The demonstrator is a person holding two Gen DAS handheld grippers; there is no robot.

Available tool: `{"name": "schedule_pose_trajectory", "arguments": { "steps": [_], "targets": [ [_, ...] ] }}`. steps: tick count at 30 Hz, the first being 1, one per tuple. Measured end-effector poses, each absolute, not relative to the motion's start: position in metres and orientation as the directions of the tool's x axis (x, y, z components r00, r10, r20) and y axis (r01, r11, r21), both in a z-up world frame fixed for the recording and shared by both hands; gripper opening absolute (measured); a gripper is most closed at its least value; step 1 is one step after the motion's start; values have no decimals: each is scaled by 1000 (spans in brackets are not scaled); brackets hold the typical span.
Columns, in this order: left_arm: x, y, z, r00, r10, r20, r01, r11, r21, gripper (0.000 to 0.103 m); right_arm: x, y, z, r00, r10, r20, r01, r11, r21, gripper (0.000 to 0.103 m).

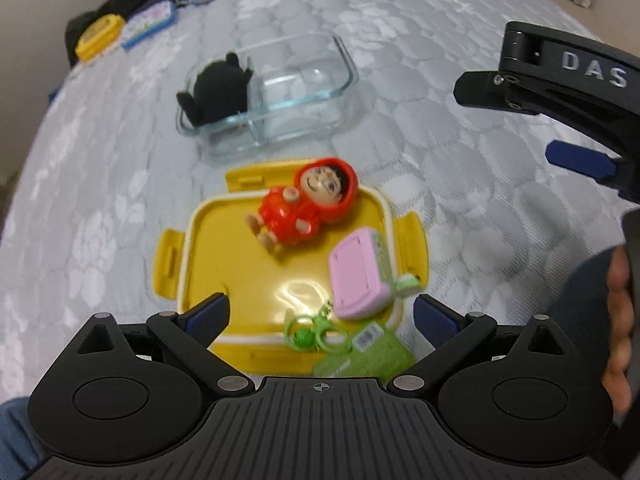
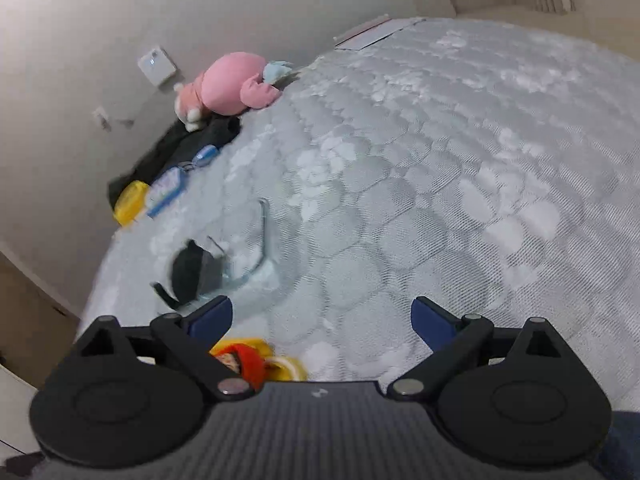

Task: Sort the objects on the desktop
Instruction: 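Move the left gripper to the pink case and close on it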

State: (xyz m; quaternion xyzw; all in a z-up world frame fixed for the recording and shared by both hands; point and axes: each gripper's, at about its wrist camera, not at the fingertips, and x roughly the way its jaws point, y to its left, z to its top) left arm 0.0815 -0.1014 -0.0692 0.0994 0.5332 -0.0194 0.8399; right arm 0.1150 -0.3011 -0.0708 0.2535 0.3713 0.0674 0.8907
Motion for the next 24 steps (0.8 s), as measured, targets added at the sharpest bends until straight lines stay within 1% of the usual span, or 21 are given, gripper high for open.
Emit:
{"name": "schedule_pose_trajectory", "arguments": {
  "steps": [6,9,13,15,17,18,19,20,21,24],
  "targets": [
    [93,-101,-76,455,87,-886,114,981,155,101,115,-298,-73,703,350,-620,24,859,512,97],
    [102,-94,-85,437,72,-896,89,988,123,101,115,-292,-72,692,355,-629,3,869,494,97],
    [109,-86,-99,387,3,-922,65,997,31,101,115,-286,-73,671,361,-647,-18,881,473,97],
    [108,-85,-102,377,-7,-926,61,998,17,99,115,-283,-74,656,375,-655,-33,881,471,97],
    [107,-85,-104,374,-6,-928,60,998,17,94,116,-281,-75,649,377,-660,-38,883,467,97],
    [106,-84,-105,371,-9,-929,60,998,14,82,116,-281,-75,650,375,-661,-36,884,466,97],
    [106,-82,-107,358,-25,-933,52,999,-7,68,116,-281,-75,651,374,-661,-31,883,469,97],
    [106,-80,-108,346,-41,-937,44,999,-27,64,116,-282,-76,650,376,-661,-25,879,475,97],
    [106,-77,-109,337,-55,-940,31,998,-48,63,116,-284,-76,648,379,-661,-18,875,484,97],
    [103,-74,-109,342,-59,-938,25,998,-53,63,118,-286,-78,637,384,-668,0,867,498,97]
  ]
}}
